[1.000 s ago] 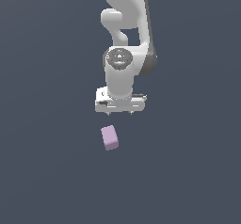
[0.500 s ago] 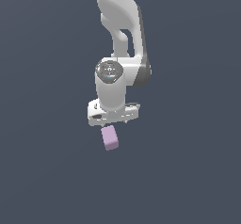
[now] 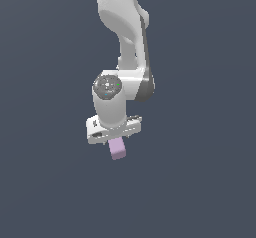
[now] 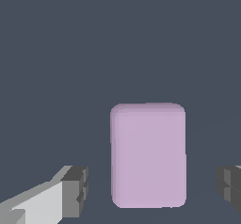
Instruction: Pick up the object and move it to a goal position.
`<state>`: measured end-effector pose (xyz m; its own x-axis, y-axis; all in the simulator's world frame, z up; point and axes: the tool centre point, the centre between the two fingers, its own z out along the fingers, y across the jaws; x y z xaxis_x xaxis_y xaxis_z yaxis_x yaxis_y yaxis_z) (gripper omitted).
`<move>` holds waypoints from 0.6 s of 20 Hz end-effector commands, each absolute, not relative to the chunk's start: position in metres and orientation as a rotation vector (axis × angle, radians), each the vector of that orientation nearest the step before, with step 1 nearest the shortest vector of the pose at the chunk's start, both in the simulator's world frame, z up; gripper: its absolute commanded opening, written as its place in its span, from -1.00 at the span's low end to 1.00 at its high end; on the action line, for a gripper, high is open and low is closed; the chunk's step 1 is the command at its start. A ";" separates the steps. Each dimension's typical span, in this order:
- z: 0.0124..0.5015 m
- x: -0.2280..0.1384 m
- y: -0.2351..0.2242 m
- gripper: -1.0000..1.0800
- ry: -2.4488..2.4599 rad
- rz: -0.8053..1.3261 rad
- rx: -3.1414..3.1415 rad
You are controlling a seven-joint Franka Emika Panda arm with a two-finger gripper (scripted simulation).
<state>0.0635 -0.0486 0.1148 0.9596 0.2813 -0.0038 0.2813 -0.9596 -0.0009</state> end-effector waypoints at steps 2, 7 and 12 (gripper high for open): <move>0.113 0.067 -0.051 0.92 -0.467 0.000 -3.107; 0.109 0.066 -0.051 0.92 -0.462 0.002 -3.107; 0.087 0.066 -0.051 0.92 -0.465 0.001 -3.107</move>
<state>0.0665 -0.0509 0.0953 0.9564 0.2922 0.0006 0.2922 -0.9564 0.0004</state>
